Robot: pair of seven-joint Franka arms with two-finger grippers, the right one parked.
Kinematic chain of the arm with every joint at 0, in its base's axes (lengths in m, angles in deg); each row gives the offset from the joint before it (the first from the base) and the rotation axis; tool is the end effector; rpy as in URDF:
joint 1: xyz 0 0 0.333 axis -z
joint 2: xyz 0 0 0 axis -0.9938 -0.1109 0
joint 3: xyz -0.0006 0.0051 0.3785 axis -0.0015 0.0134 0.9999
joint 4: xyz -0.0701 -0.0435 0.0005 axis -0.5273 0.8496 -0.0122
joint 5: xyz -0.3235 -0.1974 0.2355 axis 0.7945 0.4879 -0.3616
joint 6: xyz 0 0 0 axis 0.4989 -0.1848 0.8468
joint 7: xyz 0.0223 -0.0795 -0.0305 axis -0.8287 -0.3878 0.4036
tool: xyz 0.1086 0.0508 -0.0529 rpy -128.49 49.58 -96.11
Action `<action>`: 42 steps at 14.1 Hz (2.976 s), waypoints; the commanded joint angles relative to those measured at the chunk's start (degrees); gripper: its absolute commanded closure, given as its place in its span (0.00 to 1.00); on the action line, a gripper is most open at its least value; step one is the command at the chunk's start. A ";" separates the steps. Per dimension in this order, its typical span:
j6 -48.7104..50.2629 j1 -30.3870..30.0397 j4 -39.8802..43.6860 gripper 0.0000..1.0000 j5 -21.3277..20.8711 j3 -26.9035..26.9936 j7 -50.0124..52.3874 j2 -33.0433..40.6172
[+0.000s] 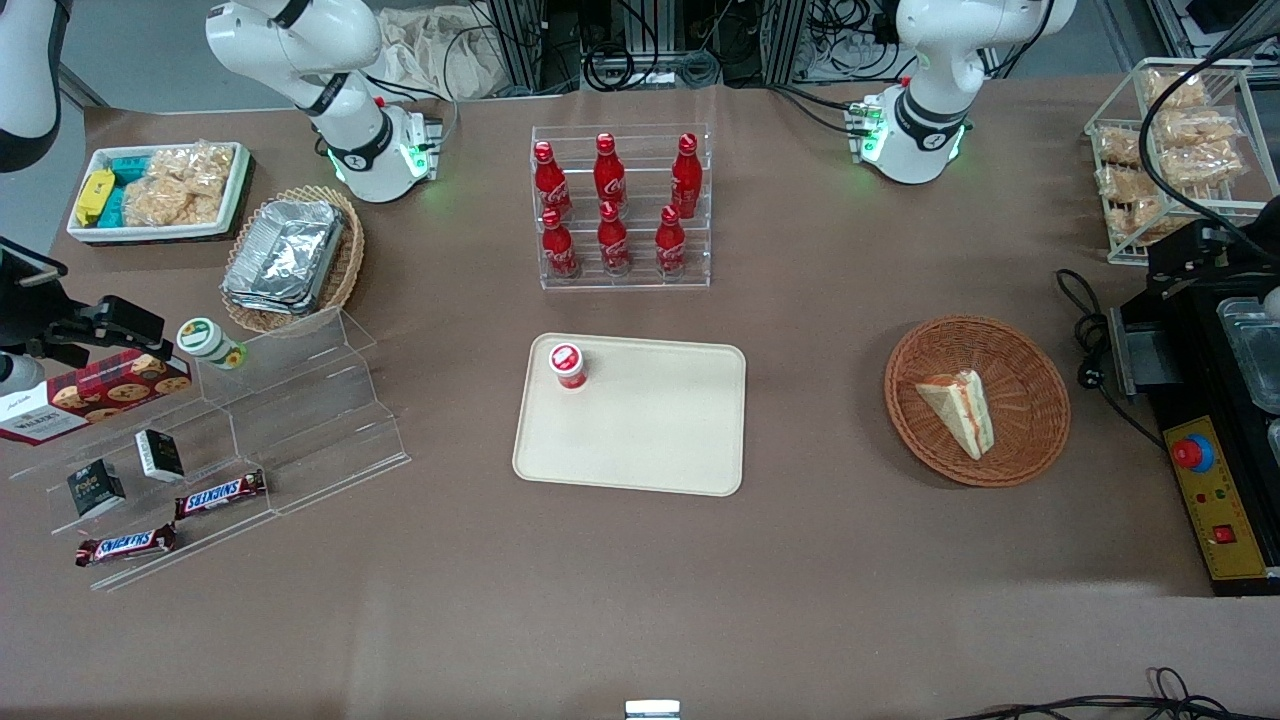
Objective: Place sandwich from basket to tray
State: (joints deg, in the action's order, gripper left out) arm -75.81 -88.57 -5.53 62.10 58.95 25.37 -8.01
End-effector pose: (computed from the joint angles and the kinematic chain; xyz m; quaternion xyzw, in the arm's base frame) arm 0.6409 0.0037 0.7117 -0.9968 0.0781 -0.0030 0.0150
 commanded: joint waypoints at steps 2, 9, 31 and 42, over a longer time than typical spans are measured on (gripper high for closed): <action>1.48 -0.08 1.89 0.00 -0.23 -0.12 0.15 -0.59; 0.77 0.19 0.67 0.00 -0.05 -0.29 0.85 -0.68; -38.32 -0.08 -37.03 0.00 3.29 -0.03 35.66 -11.58; -52.73 -0.34 -45.03 0.01 4.08 -0.03 35.74 -14.21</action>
State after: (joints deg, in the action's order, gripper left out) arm -124.25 -88.73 -47.40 65.67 59.01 60.43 -22.48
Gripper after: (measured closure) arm 0.004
